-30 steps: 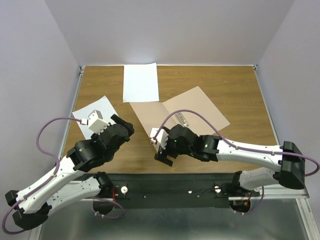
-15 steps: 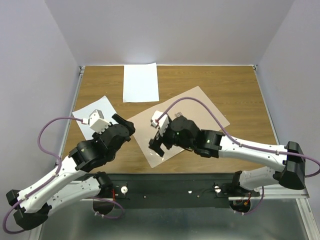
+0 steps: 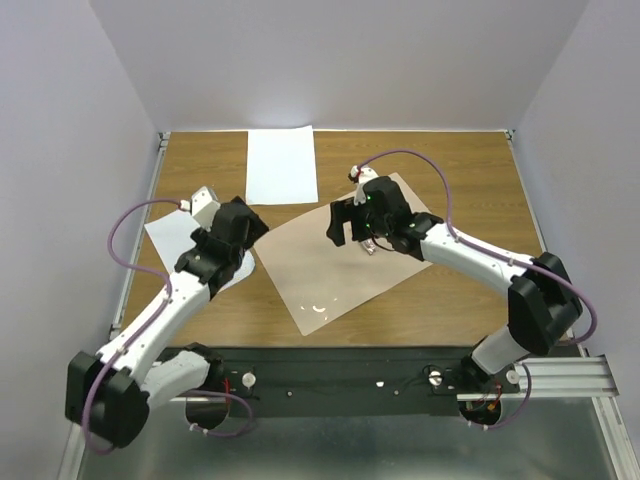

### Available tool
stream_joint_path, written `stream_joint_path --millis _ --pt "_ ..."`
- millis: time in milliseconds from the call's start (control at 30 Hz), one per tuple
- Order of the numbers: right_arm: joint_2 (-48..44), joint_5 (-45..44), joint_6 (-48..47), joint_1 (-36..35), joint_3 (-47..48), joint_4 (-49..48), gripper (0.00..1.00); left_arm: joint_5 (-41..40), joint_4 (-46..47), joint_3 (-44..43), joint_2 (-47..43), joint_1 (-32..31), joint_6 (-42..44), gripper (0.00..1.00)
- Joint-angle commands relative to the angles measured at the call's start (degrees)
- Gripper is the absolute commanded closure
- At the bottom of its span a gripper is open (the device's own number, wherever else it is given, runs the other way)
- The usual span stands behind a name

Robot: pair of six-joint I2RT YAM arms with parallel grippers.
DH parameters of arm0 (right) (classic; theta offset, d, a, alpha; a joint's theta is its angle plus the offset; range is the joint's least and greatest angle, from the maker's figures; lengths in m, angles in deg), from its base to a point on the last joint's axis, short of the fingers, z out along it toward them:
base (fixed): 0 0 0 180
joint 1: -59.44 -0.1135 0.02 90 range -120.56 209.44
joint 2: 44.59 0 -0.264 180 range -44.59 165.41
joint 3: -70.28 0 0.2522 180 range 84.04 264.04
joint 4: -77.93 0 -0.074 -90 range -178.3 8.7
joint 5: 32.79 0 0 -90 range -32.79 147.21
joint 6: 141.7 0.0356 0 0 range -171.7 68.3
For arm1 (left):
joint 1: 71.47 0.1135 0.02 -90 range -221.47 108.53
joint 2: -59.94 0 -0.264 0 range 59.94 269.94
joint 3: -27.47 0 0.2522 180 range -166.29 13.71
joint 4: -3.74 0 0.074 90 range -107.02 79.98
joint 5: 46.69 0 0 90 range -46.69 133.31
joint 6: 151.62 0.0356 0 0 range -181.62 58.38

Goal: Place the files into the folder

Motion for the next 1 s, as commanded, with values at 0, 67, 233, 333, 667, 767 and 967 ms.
stream_joint_path --millis 0,67,233,333,667,767,967 --pt "3.3 6.3 2.9 3.9 2.7 0.0 0.00 14.8 21.6 -3.4 11.1 13.1 17.5 0.02" --pt "4.0 6.8 2.7 4.6 3.3 0.0 0.00 21.1 25.3 -7.5 19.6 16.8 20.8 0.02" --pt "3.6 7.6 1.6 5.9 2.8 -0.1 0.00 30.0 24.9 -22.9 36.8 24.2 30.7 0.02" --pt "3.4 7.2 1.7 6.7 2.6 0.0 0.00 33.1 23.0 -31.8 45.9 25.6 33.6 0.02" --pt "3.0 7.3 1.4 8.7 1.7 0.0 0.00 34.0 8.6 -49.8 67.6 26.3 38.2 0.02" --pt "2.8 7.4 1.2 8.9 1.3 0.0 0.00 33.3 6.4 -50.7 69.5 26.4 37.8 0.03" --pt "2.8 7.3 1.5 9.4 1.0 0.0 0.00 31.8 4.9 -49.8 71.0 26.4 37.0 0.06"
